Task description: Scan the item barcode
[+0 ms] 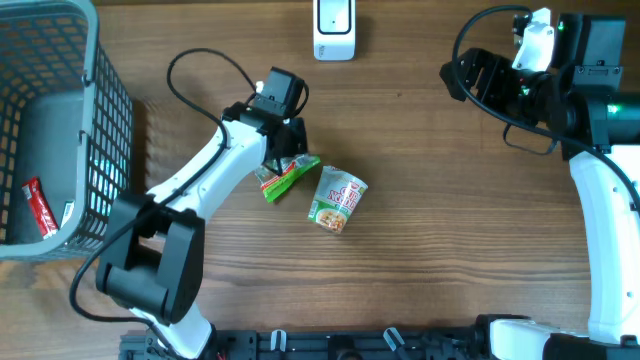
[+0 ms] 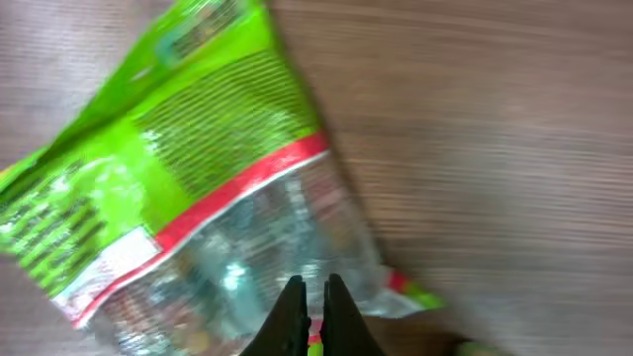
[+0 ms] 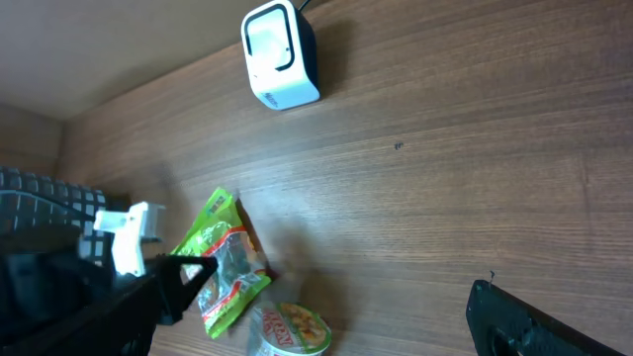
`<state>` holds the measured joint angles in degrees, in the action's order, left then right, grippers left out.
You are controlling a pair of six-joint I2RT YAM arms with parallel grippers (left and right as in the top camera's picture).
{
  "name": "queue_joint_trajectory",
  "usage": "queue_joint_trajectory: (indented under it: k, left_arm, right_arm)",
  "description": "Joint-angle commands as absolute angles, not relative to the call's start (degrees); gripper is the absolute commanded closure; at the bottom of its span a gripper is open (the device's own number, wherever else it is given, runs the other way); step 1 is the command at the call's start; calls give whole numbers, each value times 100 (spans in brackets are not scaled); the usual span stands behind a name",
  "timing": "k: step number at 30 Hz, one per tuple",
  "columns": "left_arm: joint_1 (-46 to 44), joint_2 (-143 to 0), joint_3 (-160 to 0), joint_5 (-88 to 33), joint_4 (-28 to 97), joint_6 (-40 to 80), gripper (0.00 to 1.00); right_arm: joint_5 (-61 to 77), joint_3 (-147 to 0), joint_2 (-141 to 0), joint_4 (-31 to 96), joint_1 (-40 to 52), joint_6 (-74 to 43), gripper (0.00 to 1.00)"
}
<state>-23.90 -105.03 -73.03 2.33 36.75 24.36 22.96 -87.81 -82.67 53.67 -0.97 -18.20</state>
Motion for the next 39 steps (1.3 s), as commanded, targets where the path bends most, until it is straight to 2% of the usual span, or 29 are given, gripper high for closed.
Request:
queue_joint_trajectory:
  k: [1, 9, 15, 18, 21, 24, 27, 31, 34, 39]
  left_arm:
    - [-2578, -10755, -7336, 21, 3664, 2495, 96]
    - [-2803, -11437, -7336, -1, 3400, 2491, 96]
    - [-2672, -11043, -7647, 235, 3435, 2445, 96]
    - [-2458, -10495, -8095, 558, 3638, 2416, 82]
    - [-2220, -9992, -8595, 777, 3920, 2185, 74]
    - [-1865, -9489, -9074, 1061, 4327, 2143, 46]
    - [-1234, -8871, -9277, 1369, 4637, 2145, 32]
    - [-248, -8324, -9277, 1439, 5107, 2364, 25]
    - [513, -8136, -9275, 1439, 5533, 2628, 12]
    - [1673, -8235, -9242, 1247, 5970, 2646, 10]
  right_arm:
    - [2386, -8864, -8307, 5360, -115, -1863, 0]
    - [2386, -8864, -8307, 5360, -115, -1865, 1]
    - [2386, -8864, -8307, 5360, -115, -1863, 0]
    - [2386, -8864, -8307, 5360, -115, -1863, 0]
    - [2386, -8864, -8307, 5360, -115, -1863, 0]
    - [2386, -8864, -8307, 5360, -115, -1865, 0]
    - [2386, -8864, -8307, 5360, -115, -1863, 0]
    - [2386, -8864, -8307, 5360, -115, -1863, 0]
    - [2386, -8864, -8307, 5360, -115, -1863, 0]
    - [2386, -8864, -8307, 5360, -115, -1863, 0]
